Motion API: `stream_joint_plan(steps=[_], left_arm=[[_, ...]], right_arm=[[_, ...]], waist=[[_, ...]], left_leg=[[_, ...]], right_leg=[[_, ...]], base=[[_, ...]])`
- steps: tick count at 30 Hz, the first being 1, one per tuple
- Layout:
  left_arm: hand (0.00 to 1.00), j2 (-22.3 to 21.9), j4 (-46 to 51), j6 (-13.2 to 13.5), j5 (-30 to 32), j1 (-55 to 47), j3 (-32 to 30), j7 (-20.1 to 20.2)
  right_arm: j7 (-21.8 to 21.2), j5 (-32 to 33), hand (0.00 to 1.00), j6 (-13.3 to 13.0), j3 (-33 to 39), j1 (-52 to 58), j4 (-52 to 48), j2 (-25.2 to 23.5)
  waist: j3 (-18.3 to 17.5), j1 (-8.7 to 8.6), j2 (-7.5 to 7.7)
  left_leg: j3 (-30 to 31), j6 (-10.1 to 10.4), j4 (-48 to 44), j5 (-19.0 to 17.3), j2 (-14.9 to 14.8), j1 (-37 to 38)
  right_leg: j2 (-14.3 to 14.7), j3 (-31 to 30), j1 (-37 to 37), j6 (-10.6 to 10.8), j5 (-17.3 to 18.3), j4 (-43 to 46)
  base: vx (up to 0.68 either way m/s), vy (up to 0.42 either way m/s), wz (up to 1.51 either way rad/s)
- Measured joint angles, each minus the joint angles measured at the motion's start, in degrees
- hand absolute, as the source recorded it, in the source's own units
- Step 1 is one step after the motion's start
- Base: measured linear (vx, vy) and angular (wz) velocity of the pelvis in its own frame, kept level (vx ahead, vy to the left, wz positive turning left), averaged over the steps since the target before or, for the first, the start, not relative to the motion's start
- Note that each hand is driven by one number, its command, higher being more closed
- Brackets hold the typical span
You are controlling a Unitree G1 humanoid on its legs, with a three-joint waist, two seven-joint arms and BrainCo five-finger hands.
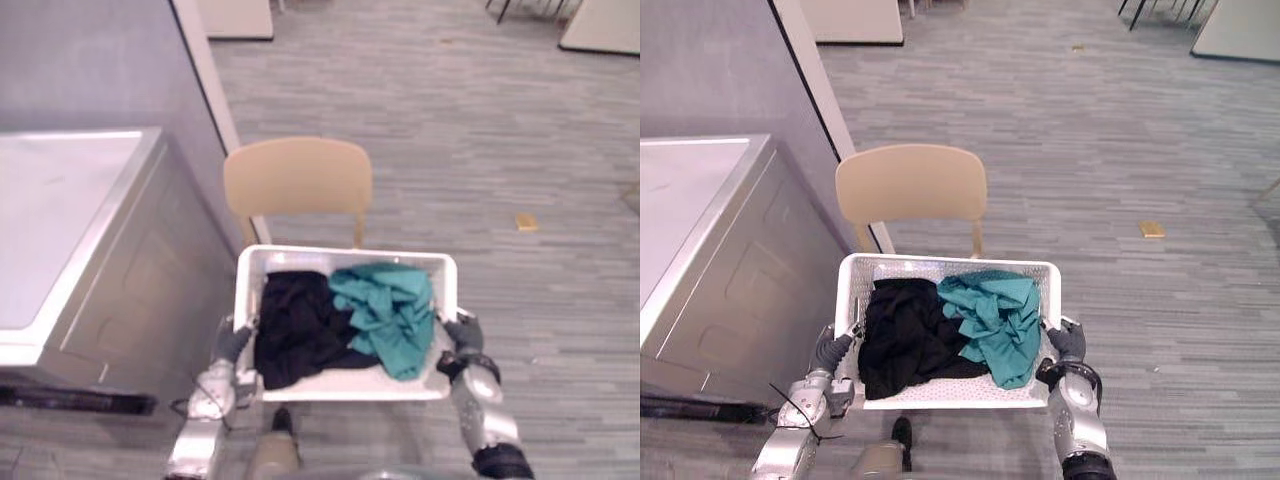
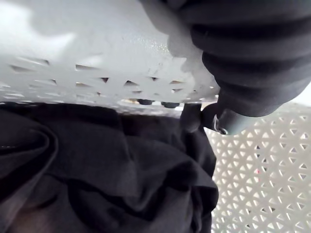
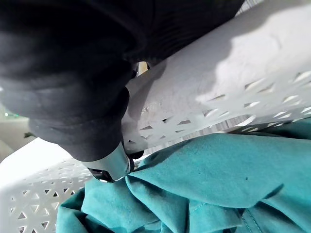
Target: Pick up the laundry basket with both hands and put the clothes into the washing machine.
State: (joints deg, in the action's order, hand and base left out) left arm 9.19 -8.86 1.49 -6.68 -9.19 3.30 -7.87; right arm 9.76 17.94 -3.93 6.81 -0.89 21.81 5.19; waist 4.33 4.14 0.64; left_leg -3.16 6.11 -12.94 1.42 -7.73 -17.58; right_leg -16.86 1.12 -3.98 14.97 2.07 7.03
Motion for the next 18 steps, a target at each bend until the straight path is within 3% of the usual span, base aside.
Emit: stream_joint_plan(steps=[3,7,8,11,14,18], left_arm=[[1.0,0.54,-0.34,0.19,-1.17,3.47,-0.55,-1.21],[1.0,5.91,-10.91,0.77,-5.13,17.54,-1.82,-2.4],[1.0,7.46,-13.72,0.87,-6.46,21.65,-1.85,-2.56],[1.0,12.32,-18.67,0.94,-8.92,31.05,-1.71,-2.73],[1.0,15.8,-24.03,1.18,-10.67,42.98,-1.51,-4.11],[1.0,19.56,-28.6,1.86,-11.32,54.36,-1.53,-5.89]], right_arm=[[-0.05,0.65,1.0,0.01,-1.46,-6.7,2.88,2.54],[-0.02,2.39,1.0,0.47,-7.24,-22.42,13.66,6.51],[-0.05,2.89,1.0,0.86,-8.28,-27.88,16.86,7.49],[0.15,4.35,1.0,1.9,-9.21,-39.03,21.96,8.02],[1.64,5.93,1.0,1.93,-9.16,-47.36,22.29,8.89],[4.1,7.31,1.0,0.79,-8.96,-55.82,22.29,8.99]], waist=[[3.36,0.21,-0.08],[10.89,1.36,0.32],[13.57,1.39,-0.9],[17.8,1.71,-1.23],[19.44,3.22,-0.45],[20.35,3.98,-0.26]], left_leg=[[0.91,0.0,0.06,1.87,0.0,-4.42],[1.62,0.65,0.43,5.38,-0.51,-9.27],[2.14,0.8,1.19,6.61,-1.43,-10.01],[2.33,0.97,4.2,9.5,-2.35,-11.4],[1.23,0.87,4.71,10.66,-2.6,-14.97],[-1.24,0.32,4.61,11.95,-4.07,-18.57]], right_leg=[[0.29,0.64,3.53,0.12,1.52,-0.07],[0.74,1.04,7.81,0.13,6.61,0.12],[1.83,0.9,9.49,0.11,6.98,1.69],[2.93,0.15,14.47,0.07,7.52,6.28],[2.69,-0.97,20.13,0.15,7.61,9.49],[2.77,-0.42,23.83,0.16,7.52,10.87]], base=[[-0.2,0.009,0.05],[-0.27,-0.042,-0.02],[-0.34,-0.068,0.0],[-0.23,-0.025,-0.03],[-0.15,0.021,-0.09],[-0.05,-0.005,-0.01]])
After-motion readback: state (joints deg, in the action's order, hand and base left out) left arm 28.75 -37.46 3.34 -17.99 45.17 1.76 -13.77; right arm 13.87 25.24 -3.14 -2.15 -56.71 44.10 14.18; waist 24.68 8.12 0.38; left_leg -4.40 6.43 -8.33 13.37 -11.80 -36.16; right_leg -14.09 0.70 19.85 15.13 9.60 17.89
